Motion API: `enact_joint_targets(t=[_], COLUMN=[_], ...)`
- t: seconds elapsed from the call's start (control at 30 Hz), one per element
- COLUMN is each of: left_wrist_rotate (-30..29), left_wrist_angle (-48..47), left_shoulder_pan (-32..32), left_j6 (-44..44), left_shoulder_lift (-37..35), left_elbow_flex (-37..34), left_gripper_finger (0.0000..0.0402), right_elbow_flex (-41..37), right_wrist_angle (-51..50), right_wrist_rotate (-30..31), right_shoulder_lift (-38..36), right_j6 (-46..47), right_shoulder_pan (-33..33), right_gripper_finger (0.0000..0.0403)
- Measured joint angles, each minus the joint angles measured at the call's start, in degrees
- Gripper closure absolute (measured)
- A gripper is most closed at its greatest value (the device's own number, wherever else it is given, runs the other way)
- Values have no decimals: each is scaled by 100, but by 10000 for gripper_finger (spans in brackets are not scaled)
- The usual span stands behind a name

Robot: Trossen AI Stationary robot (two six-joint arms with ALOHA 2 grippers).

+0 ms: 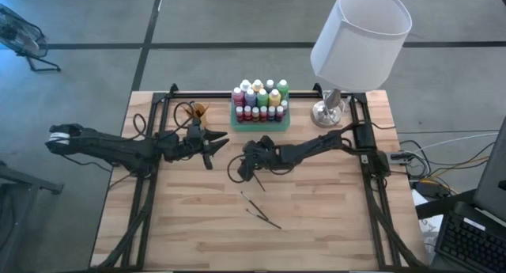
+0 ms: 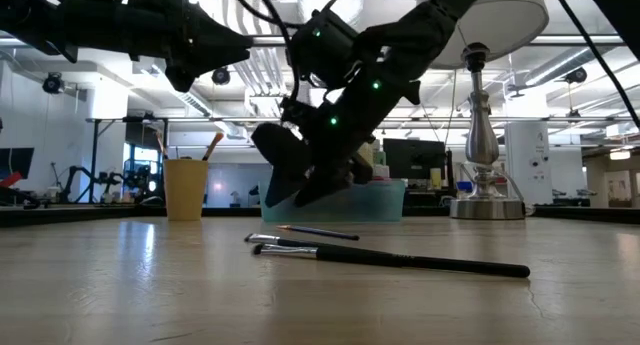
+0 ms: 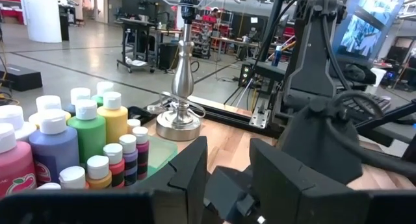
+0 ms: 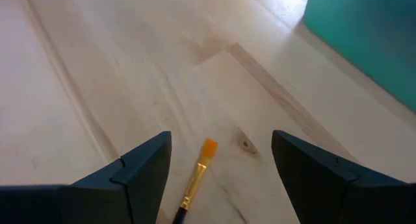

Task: Pick & Place Paint Supplies
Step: Put the gold paintbrush into the orange cup

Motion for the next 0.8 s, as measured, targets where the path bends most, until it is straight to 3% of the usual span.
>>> enact_joint_targets(t=[0.2, 0.8], left_wrist_rotate=[0, 0], left_wrist_angle=[-2, -4], left_shoulder_pan=[4, 2], left_j6=[2, -22], left_shoulder_lift=[0, 0], left_elbow_flex=[0, 0], left_gripper_finger=[280, 280], right_elbow_flex=[-8, -10], right_wrist_angle=[33, 107], right_wrist_rotate=[3, 47], right_shoulder_lift=[173, 371], right_j6=[29, 71], right_shoulder_pan=[-4, -24], right_gripper_finger=[148, 237])
